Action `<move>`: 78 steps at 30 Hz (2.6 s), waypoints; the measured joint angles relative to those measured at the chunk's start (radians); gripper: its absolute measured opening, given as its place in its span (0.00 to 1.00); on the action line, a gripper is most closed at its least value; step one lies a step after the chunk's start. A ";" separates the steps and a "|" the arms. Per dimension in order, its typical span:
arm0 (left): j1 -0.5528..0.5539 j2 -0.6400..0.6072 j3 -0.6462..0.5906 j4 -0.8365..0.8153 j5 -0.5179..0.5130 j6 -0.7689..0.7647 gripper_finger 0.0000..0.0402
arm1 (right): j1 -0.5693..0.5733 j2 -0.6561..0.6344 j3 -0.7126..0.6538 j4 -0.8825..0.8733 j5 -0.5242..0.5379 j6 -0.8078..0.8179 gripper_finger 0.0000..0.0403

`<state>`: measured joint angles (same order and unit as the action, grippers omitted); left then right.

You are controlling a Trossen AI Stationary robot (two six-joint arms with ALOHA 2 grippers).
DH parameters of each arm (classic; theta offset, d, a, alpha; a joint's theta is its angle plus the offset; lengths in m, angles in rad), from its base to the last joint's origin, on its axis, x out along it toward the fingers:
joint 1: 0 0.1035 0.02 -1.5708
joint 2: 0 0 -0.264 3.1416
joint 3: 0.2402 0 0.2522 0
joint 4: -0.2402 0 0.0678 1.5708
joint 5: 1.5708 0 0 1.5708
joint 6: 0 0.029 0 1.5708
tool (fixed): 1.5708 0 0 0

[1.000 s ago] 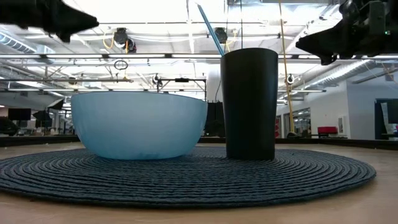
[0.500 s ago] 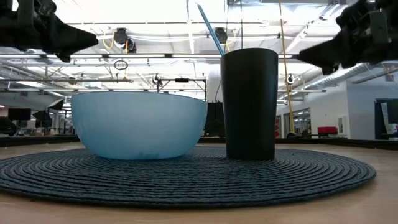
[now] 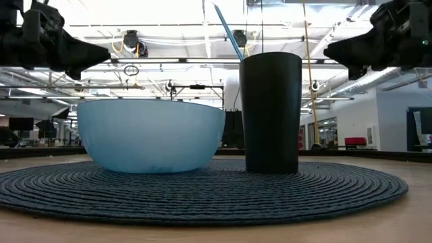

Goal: Pick & Place Utensil
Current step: Return to Home Position

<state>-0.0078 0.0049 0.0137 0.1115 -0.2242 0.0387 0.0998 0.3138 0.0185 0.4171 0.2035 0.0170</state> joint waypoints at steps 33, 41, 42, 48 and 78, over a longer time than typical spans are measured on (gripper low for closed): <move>0.000 0.000 0.001 -0.027 0.022 0.019 0.23 | -0.008 -0.311 0.077 -0.347 0.049 -0.055 0.22; 0.000 0.000 0.001 -0.051 0.042 0.041 0.23 | -0.007 -0.311 0.079 -0.388 0.106 -0.024 0.22; 0.000 0.000 0.001 -0.058 0.043 0.042 0.23 | -0.007 -0.311 0.079 -0.388 0.106 -0.022 0.22; 0.000 0.000 0.004 -0.077 0.073 0.072 0.23 | -0.006 -0.311 0.082 -0.440 0.104 0.013 0.22; 0.000 0.001 0.001 -0.051 0.068 0.081 0.23 | -0.006 -0.309 0.076 -0.322 0.108 0.050 0.22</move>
<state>-0.0078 0.0063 0.0143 0.0605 -0.1566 0.1196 0.0933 0.0049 0.0944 0.0955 0.3115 0.0672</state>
